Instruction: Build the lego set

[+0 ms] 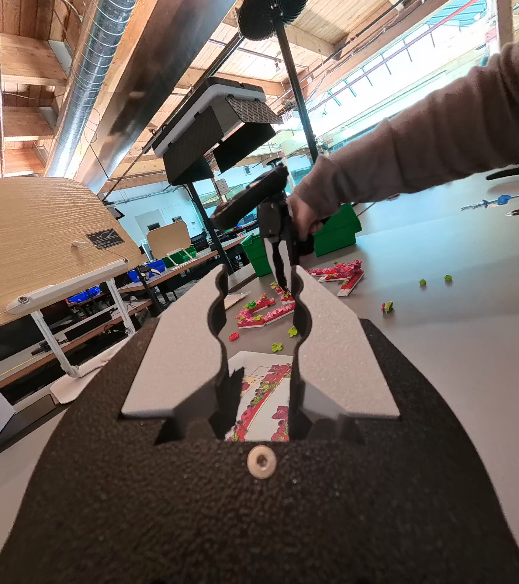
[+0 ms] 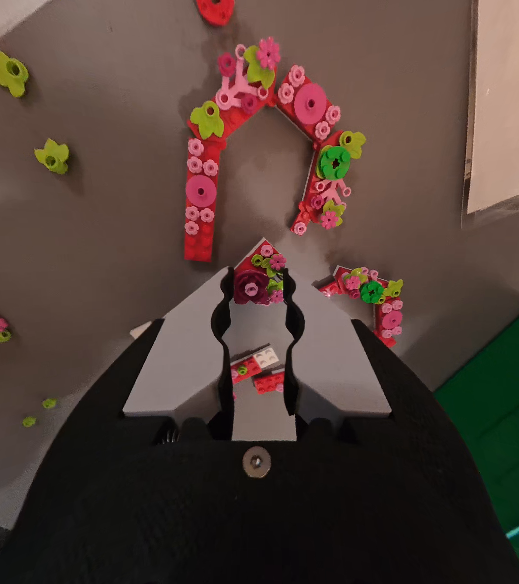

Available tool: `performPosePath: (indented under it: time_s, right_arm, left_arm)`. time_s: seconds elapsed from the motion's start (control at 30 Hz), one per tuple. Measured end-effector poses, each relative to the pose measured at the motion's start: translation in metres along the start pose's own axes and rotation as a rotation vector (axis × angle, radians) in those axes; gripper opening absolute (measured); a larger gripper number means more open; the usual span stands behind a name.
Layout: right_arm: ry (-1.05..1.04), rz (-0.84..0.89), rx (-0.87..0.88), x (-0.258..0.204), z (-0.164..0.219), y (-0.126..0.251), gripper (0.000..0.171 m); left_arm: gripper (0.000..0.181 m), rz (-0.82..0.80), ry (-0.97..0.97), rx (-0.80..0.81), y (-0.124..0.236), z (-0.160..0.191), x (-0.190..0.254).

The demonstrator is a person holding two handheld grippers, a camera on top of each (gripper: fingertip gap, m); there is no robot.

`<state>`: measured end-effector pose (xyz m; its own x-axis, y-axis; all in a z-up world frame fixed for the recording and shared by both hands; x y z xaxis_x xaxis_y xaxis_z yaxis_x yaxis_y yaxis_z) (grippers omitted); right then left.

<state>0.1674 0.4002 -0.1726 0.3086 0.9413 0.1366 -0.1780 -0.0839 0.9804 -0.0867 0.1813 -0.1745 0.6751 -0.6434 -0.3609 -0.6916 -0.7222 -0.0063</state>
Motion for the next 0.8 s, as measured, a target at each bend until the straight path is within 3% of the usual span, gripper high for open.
performPosePath:
  time_s: [0.4, 0.8]
  right_arm:
    - [0.297, 0.069, -0.050, 0.020, -0.006, -0.002, 0.029]
    - [0.345, 0.118, -0.042, 0.032, -0.013, -0.005, 0.031]
  left_arm:
    - [0.037, 0.008, 0.010, -0.004, -0.001, 0.001, -0.001]
    - [0.037, 0.013, 0.018, -0.004, -0.002, 0.001, -0.001]
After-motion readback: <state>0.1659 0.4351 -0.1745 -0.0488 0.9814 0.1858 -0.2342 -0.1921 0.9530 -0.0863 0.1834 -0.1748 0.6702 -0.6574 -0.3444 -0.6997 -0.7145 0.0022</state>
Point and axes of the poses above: each gripper's, where its closed fingertips meet, y back along the fingers, z out of its underside, x = y × z across the jaws, the point moved 10 cm from there along y, back along the fingers, and after that the axes turned 15 degrees about -x, right-handed, at the moved point
